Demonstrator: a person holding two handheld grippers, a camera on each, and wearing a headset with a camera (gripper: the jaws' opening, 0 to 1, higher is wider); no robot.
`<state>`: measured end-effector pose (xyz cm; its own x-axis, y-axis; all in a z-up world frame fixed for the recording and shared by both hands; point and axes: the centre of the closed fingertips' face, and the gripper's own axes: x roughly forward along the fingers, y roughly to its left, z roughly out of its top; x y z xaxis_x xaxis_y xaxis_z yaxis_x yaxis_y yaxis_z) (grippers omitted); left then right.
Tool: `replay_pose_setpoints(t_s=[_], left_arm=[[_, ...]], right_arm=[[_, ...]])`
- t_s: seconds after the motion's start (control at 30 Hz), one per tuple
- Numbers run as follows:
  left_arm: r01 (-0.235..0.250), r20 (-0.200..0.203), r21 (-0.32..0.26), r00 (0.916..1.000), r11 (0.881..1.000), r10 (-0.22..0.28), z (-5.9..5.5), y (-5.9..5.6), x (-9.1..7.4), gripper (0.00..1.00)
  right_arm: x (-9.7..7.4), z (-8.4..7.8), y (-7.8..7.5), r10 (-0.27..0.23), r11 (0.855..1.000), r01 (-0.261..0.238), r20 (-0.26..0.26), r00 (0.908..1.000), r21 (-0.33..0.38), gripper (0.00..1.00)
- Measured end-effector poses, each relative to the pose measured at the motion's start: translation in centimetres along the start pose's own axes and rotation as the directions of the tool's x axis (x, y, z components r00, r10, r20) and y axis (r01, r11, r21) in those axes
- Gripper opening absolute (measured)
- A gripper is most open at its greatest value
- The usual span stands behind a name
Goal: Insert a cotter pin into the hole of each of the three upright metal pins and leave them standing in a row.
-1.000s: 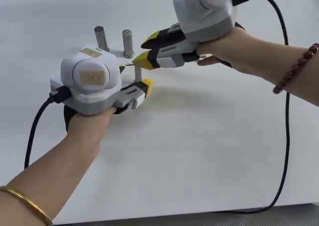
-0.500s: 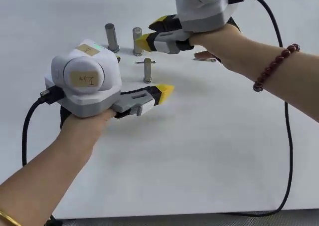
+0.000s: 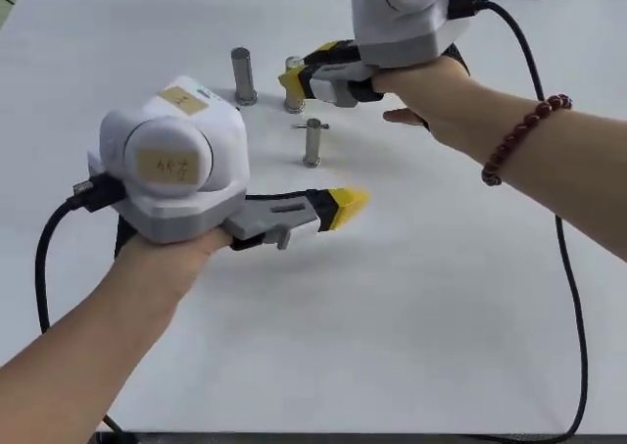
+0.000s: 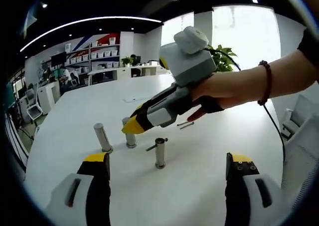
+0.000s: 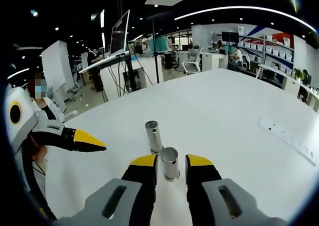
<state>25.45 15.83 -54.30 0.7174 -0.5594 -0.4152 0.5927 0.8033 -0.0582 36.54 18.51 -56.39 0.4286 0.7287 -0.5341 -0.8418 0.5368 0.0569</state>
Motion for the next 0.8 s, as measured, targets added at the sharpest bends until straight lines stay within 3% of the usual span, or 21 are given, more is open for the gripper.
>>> replay_pose_setpoints(t_s=[0.2,0.43,0.8], left_arm=[[0.001,0.013,-0.017,0.9999,1.000,-0.001,0.2,-0.1,-0.5,0.99],[-0.005,-0.009,-0.026,0.9999,1.000,0.004,-0.4,0.2,-0.8,0.99],[-0.007,-0.029,-0.037,0.9996,0.999,0.006,-1.0,0.2,-1.2,0.98]], right_arm=[[0.3,-0.2,-0.3,0.003,1.000,-0.003,0.000,1.0000,0.002,0.15],[0.5,0.0,0.1,0.030,0.999,-0.030,0.000,0.9995,-0.011,0.10],[0.2,-0.1,-0.1,0.028,0.997,-0.028,-0.001,0.9996,-0.065,0.08]])
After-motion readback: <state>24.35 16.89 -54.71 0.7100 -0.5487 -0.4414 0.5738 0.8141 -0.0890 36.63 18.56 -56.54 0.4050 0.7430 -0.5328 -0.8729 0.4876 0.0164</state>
